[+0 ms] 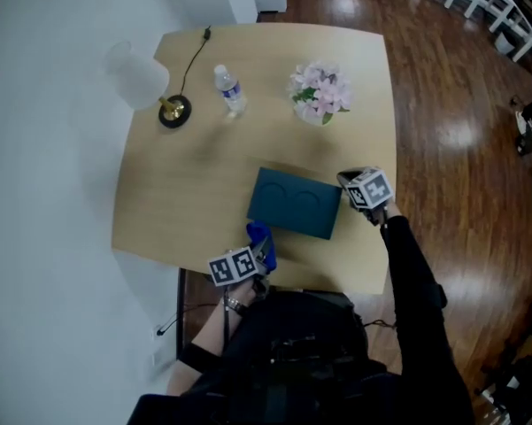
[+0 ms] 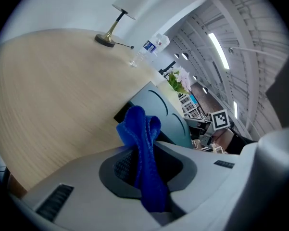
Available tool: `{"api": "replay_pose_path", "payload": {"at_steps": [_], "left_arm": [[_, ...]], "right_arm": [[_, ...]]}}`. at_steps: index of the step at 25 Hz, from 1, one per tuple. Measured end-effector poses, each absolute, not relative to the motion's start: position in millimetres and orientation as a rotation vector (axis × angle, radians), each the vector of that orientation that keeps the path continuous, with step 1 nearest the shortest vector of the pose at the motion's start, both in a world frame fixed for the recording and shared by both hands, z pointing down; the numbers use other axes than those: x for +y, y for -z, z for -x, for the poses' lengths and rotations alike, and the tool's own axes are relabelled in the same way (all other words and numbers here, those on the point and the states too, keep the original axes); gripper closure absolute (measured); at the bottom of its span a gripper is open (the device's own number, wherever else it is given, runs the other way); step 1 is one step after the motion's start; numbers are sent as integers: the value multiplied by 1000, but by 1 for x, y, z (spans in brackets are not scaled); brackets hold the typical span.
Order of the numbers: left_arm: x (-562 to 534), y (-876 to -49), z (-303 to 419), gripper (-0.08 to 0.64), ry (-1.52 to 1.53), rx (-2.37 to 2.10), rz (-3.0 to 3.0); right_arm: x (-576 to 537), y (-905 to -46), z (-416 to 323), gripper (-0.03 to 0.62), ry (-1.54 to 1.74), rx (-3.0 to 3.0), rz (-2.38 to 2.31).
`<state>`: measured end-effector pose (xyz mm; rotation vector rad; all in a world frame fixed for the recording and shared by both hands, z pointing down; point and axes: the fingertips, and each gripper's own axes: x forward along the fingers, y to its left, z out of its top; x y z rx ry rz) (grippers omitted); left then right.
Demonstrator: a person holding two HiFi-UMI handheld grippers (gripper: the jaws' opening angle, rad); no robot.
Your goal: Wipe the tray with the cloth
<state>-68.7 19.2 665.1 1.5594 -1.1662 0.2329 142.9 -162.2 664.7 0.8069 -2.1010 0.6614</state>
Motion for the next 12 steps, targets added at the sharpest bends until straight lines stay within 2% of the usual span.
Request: {"api": "replay_pose_path", "payload": {"at_steps": [12], "left_arm": [[-53,-664,84,485,-298,-1191,-1669]], "right_arm": [[-87,-678,-119,583,-790,-2097,-678]]}}
